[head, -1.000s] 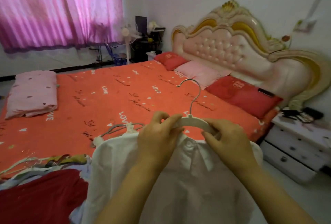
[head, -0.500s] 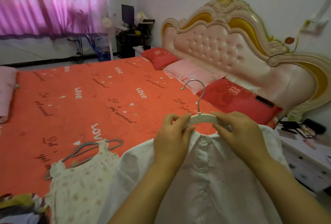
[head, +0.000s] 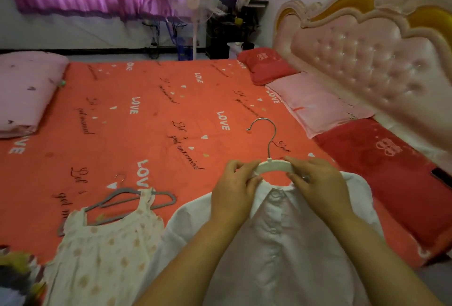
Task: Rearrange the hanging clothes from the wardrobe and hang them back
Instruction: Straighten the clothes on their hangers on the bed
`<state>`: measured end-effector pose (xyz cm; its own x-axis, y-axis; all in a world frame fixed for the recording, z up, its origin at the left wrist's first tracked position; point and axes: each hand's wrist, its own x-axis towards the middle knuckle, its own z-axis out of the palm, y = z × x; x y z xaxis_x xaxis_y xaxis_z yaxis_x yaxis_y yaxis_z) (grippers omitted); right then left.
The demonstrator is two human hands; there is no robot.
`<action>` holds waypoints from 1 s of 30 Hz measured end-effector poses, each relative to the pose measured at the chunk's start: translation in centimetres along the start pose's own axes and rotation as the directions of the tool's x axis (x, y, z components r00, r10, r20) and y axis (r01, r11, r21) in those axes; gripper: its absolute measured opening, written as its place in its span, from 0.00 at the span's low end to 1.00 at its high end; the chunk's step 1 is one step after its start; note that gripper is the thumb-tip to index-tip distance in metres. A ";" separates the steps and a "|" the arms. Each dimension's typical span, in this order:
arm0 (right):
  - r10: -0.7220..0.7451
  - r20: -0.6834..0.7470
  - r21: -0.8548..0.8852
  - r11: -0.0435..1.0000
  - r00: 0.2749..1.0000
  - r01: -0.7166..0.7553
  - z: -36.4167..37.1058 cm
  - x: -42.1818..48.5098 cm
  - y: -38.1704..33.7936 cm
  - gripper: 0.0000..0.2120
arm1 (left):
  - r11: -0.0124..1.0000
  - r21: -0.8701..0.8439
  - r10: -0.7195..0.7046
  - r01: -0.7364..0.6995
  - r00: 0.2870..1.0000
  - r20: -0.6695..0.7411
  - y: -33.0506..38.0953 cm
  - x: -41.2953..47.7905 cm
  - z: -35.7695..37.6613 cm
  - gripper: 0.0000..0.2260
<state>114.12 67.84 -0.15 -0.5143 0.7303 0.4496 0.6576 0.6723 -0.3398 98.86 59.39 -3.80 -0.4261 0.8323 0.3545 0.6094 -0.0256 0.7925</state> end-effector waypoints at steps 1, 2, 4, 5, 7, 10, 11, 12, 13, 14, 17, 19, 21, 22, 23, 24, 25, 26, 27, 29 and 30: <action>-0.002 0.032 0.032 0.999 0.999 0.001 1.5 1.6 1.0 0.17 | 0.999 0.024 -0.035 0.035 0.999 -0.007 -1.0 1.4 0.7 0.16; -0.008 0.060 0.057 0.998 0.998 0.005 3.0 3.2 2.0 0.17 | 0.996 0.047 -0.072 0.073 0.997 -0.015 -2.0 2.7 1.3 0.16; -0.029 0.107 0.085 0.996 0.994 0.020 6.3 6.0 4.0 0.17 | 0.985 0.099 -0.140 0.142 0.990 -0.027 -4.2 5.3 2.8 0.16; -0.040 0.132 0.096 0.995 0.991 0.027 8.0 7.3 4.9 0.17 | 0.977 0.123 -0.169 0.172 0.985 -0.033 -5.5 6.5 3.5 0.16; -0.045 0.182 0.122 0.992 0.982 0.023 11.7 9.7 6.6 0.16 | 0.959 0.169 -0.224 0.229 0.973 -0.045 -8.0 8.8 4.8 0.16; -0.041 0.255 0.159 0.987 0.966 0.000 17.3 12.5 8.6 0.16 | 0.921 0.226 -0.309 0.316 0.949 -0.066 -12.0 11.5 6.6 0.16; -0.047 0.269 0.176 0.984 0.962 -0.001 19.1 13.2 9.2 0.16 | 0.908 0.240 -0.338 0.344 0.939 -0.069 -13.3 12.2 7.1 0.17; -0.052 0.283 0.192 0.981 0.958 -0.003 21.0 13.7 9.8 0.15 | 0.895 0.252 -0.362 0.367 0.930 -0.067 -14.6 12.7 7.6 0.18; -0.051 0.302 0.203 0.979 0.952 -0.012 22.9 14.3 10.4 0.15 | 0.884 0.268 -0.380 0.382 0.923 -0.061 -16.0 13.1 8.0 0.19; -0.043 0.328 0.203 0.979 0.944 -0.026 24.8 14.8 10.9 0.16 | 0.872 0.297 -0.392 0.389 0.919 -0.052 -17.5 13.4 8.5 0.20; 0.021 0.412 0.148 0.985 0.911 -0.090 30.8 15.8 12.2 0.18 | 0.797 0.429 -0.450 0.424 0.892 -0.046 -21.9 12.8 9.5 0.25; 0.044 0.490 0.062 0.994 0.871 -0.085 34.4 15.4 12.9 0.22 | 0.735 0.492 -0.516 0.466 0.856 -0.039 -24.5 11.2 10.3 0.27; 0.060 0.593 0.028 0.995 0.803 -0.095 37.0 13.9 13.5 0.26 | 0.685 0.538 -0.583 0.492 0.812 -0.002 -26.6 9.1 11.3 0.28; 0.071 0.640 0.027 0.993 0.765 -0.114 37.9 12.7 13.9 0.27 | 0.659 0.559 -0.617 0.503 0.787 0.019 -27.3 7.9 11.8 0.28; 0.073 0.677 0.026 0.992 0.732 -0.123 38.5 11.2 14.3 0.26 | 0.634 0.575 -0.650 0.518 0.759 0.033 -28.0 6.7 12.4 0.28; 0.067 0.713 0.027 0.992 0.698 -0.122 38.9 9.3 14.7 0.25 | 0.609 0.584 -0.683 0.536 0.729 0.044 -28.5 5.4 13.0 0.28; 0.064 0.737 0.032 0.991 0.673 -0.130 38.9 7.4 15.2 0.25 | 0.593 0.589 -0.707 0.549 0.705 0.054 -28.7 4.0 13.5 0.28; 0.063 0.752 0.041 0.989 0.657 -0.142 38.6 5.5 15.6 0.24 | 0.586 0.594 -0.719 0.551 0.692 0.067 -28.8 2.9 13.9 0.27; 0.062 0.764 0.044 0.988 0.642 -0.148 38.2 3.6 16.0 0.23 | 0.581 0.597 -0.730 0.552 0.679 0.082 -28.8 1.8 14.3 0.27; 0.070 0.791 0.047 0.983 0.608 -0.175 36.9 0.0 16.3 0.22 | 0.570 0.590 -0.754 0.572 0.649 0.101 -28.3 -0.5 14.6 0.27; 0.079 0.805 0.046 0.980 0.588 -0.195 36.1 -1.6 16.3 0.22 | 0.564 0.587 -0.763 0.580 0.639 0.102 -27.9 -1.6 14.5 0.27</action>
<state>105.82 82.00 -36.25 -0.6935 0.5798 -0.4276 0.7192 0.5220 -0.4585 92.26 66.81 -33.70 -0.6689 0.6073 -0.4286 0.4892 0.7938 0.3614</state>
